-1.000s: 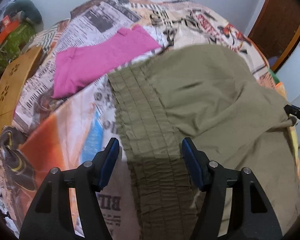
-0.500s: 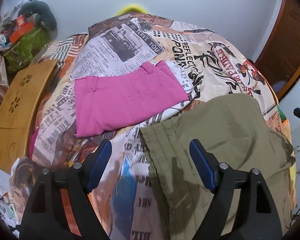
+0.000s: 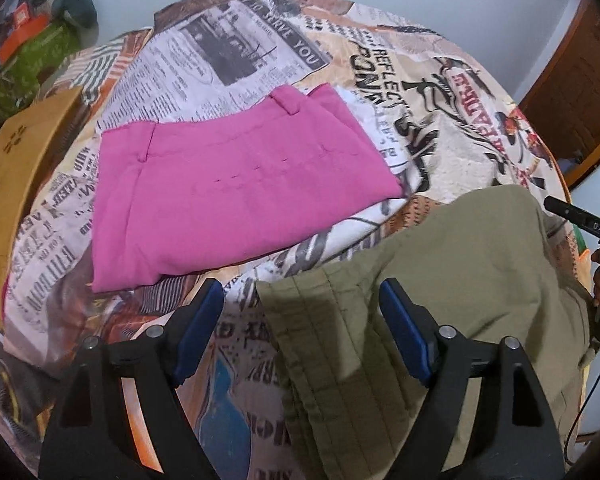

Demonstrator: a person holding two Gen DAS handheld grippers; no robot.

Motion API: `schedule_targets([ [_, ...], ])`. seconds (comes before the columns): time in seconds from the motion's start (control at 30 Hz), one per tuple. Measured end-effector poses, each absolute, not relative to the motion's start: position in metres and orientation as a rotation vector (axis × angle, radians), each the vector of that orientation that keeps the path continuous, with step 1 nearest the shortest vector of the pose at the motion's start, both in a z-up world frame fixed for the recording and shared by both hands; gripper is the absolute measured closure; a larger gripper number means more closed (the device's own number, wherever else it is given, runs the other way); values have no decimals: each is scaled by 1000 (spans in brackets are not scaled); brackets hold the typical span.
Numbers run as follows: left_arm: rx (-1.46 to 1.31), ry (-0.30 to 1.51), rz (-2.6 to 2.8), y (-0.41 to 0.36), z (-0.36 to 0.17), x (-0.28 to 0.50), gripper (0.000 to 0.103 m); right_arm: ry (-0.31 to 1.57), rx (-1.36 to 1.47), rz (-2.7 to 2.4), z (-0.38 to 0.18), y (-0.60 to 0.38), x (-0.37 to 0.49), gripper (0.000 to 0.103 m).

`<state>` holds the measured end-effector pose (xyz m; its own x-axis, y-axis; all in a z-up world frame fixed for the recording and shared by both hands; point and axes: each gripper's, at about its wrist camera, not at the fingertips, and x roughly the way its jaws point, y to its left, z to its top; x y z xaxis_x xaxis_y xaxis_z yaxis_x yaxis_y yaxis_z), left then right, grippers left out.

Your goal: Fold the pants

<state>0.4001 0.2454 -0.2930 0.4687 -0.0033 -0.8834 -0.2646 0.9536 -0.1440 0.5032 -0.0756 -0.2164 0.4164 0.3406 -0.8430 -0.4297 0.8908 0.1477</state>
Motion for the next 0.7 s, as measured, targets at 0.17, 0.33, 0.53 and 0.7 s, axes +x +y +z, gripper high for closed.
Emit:
schedule_targets([
  [0.17,-312,1080,158,248,-306,404,23,1081,-63,523,-241,-72,515,40],
  [0.33,-274,1068,151,239,-307,407,34,1063,-5,569,-240,-74,512,71],
  [0.53,-135,1059,188,221,-304,409,43,985,-104,516,-232,-62,503,98],
  [0.7,-138,1051,192,226,-296,408,47,868,-92,507,-200,-67,497,99],
])
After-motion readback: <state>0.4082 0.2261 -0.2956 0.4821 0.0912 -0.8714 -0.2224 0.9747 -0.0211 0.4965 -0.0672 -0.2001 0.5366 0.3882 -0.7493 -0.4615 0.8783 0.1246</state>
